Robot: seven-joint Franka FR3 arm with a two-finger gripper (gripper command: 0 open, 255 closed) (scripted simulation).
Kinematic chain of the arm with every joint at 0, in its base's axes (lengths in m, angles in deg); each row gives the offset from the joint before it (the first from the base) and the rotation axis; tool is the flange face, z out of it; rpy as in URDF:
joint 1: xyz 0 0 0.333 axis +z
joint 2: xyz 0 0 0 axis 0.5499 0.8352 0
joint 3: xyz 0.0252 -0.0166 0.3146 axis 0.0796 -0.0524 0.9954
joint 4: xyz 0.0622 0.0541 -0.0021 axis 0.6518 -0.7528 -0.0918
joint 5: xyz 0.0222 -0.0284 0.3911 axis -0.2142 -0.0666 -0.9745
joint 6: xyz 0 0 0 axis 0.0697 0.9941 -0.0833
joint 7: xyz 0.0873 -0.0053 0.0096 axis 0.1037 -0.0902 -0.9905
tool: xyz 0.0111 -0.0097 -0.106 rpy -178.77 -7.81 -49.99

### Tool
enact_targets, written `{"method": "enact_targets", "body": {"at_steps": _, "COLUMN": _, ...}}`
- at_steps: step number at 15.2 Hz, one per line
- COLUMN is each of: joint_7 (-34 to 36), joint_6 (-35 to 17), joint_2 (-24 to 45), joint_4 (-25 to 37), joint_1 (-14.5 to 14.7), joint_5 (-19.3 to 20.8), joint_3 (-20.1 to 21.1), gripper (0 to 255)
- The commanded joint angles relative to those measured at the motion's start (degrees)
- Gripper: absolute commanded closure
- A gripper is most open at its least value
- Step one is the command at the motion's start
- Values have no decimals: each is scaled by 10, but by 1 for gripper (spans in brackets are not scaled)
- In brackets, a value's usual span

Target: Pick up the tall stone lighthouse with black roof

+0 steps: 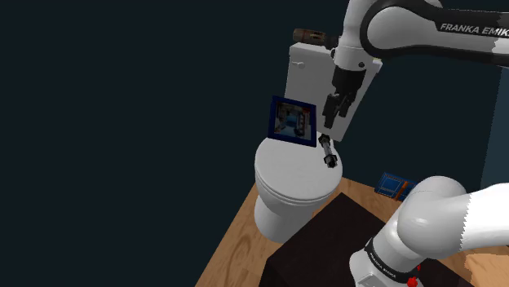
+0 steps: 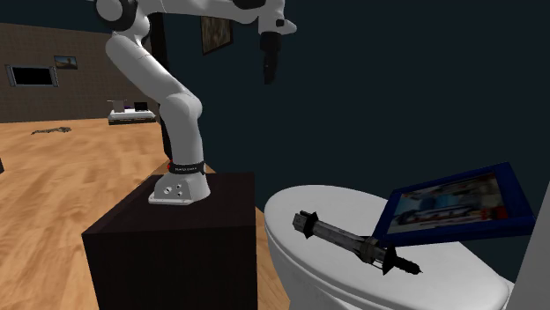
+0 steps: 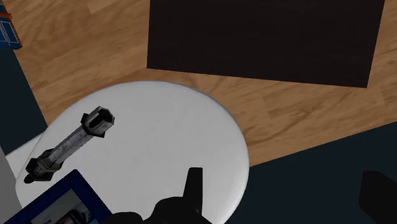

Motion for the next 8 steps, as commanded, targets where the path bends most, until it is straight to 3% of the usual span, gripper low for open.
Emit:
{"method": "enact_targets", "body": {"at_steps": 1, "joint_7": 0, "joint_6": 0, "joint_2": 0, "joint_4": 0, "joint_1": 0, "joint_5": 0, "joint_3": 0, "gripper": 0}}
{"method": "enact_targets", "body": {"at_steps": 8, "joint_7": 20, "joint_6": -114, "joint_2": 84, "joint_4": -22, "joint_1": -44, "joint_5": 21, "joint_3": -43, "gripper": 0}}
